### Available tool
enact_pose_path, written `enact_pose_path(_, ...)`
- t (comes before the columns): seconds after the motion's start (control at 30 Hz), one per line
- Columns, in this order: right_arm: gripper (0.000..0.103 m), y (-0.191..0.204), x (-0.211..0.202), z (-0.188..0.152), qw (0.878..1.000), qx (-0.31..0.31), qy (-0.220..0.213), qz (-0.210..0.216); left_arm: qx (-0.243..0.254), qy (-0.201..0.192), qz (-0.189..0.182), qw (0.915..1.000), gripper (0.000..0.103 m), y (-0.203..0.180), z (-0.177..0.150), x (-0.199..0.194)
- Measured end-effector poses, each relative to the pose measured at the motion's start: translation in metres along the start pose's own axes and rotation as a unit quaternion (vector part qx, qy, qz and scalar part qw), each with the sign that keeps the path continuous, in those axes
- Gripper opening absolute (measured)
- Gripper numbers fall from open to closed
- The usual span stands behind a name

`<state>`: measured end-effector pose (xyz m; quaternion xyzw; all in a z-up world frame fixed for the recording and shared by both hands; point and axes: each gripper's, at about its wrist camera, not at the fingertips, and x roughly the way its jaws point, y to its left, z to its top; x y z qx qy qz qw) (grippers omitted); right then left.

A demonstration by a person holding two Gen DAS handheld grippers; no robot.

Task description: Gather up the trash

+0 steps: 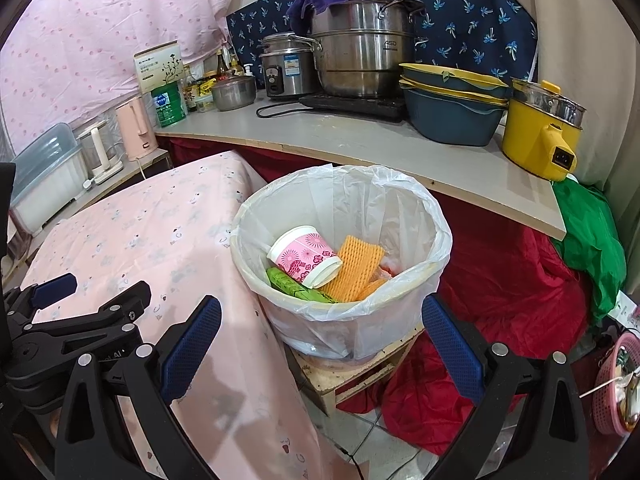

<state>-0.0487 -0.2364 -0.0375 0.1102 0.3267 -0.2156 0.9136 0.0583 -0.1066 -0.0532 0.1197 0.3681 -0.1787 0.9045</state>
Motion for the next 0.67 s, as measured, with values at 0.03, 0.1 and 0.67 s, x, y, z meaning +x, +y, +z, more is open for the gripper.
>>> enact_pose_path(0.03,0.097,-0.0003,0.0,-0.0005,1.0,0.001,0.0,-0.001,0.002,0.0,-0.001,1.0,0.093,-0.0009,-0.0002,-0.0002)
enact_pose_path(0.1,0.097,-0.0007,0.0002,-0.0014,1.0,0.002,0.001,-0.001,0.005,-0.001,-0.001,1.0,0.093,-0.0025,-0.0005,-0.0005)
enact_pose_path(0.67,0.097,-0.0028,0.0026,-0.0052,1.0,0.008,0.002,-0.005,0.008,0.003,-0.013,0.9999,0.092,-0.0063,0.0011,0.003)
